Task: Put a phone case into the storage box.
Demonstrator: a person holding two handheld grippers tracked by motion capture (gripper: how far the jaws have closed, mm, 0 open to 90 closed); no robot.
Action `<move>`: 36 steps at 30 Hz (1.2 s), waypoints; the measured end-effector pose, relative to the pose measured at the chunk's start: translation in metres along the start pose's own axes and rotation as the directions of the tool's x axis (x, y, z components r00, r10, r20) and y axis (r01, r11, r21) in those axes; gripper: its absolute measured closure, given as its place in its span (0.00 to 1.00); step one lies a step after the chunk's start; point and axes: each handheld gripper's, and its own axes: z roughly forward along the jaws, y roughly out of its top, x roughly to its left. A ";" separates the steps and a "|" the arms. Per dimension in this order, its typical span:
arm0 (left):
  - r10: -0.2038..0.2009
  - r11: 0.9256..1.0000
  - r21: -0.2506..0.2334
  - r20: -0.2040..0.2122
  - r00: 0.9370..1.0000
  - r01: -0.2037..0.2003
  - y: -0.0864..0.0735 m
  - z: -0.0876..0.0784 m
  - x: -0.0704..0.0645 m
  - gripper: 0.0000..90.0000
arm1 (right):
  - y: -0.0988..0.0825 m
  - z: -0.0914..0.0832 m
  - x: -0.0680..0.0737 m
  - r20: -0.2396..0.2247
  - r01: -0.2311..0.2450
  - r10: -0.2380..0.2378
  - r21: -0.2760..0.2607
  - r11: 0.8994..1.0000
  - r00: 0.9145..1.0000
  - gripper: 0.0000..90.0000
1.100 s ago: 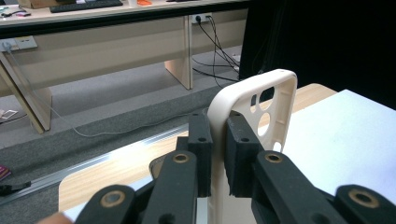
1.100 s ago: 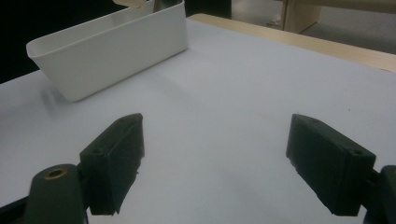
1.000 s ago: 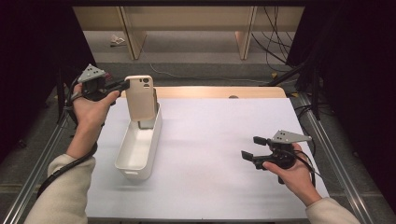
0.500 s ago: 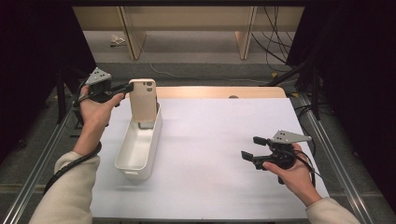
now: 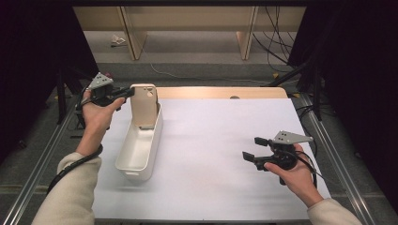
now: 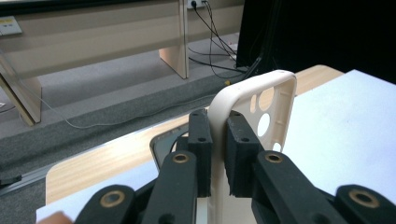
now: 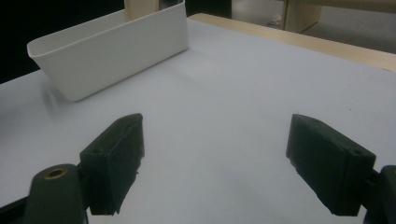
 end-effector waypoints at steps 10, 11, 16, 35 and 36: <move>0.014 1.000 0.017 0.013 1.000 -0.014 -0.013 0.009 0.002 0.91 | 0.000 0.000 0.000 -0.002 0.000 0.000 0.001 1.000 1.000 0.22; 0.011 1.000 0.018 0.014 1.000 -0.011 -0.015 0.010 0.003 0.91 | 0.000 0.000 0.000 -0.002 0.000 0.000 0.001 1.000 1.000 0.22; 0.000 1.000 0.029 0.021 1.000 -0.001 -0.022 0.014 0.006 0.91 | 0.000 0.001 0.000 -0.004 0.000 0.000 0.001 1.000 1.000 0.22; -0.023 0.998 0.055 0.032 0.999 0.021 -0.038 0.025 0.015 0.90 | -0.001 0.001 0.000 -0.006 -0.003 0.004 0.005 1.000 1.000 0.22; -0.024 0.998 0.057 0.033 0.999 0.022 -0.038 0.025 0.015 0.90 | -0.001 0.001 0.000 -0.006 -0.004 0.004 0.005 1.000 1.000 0.22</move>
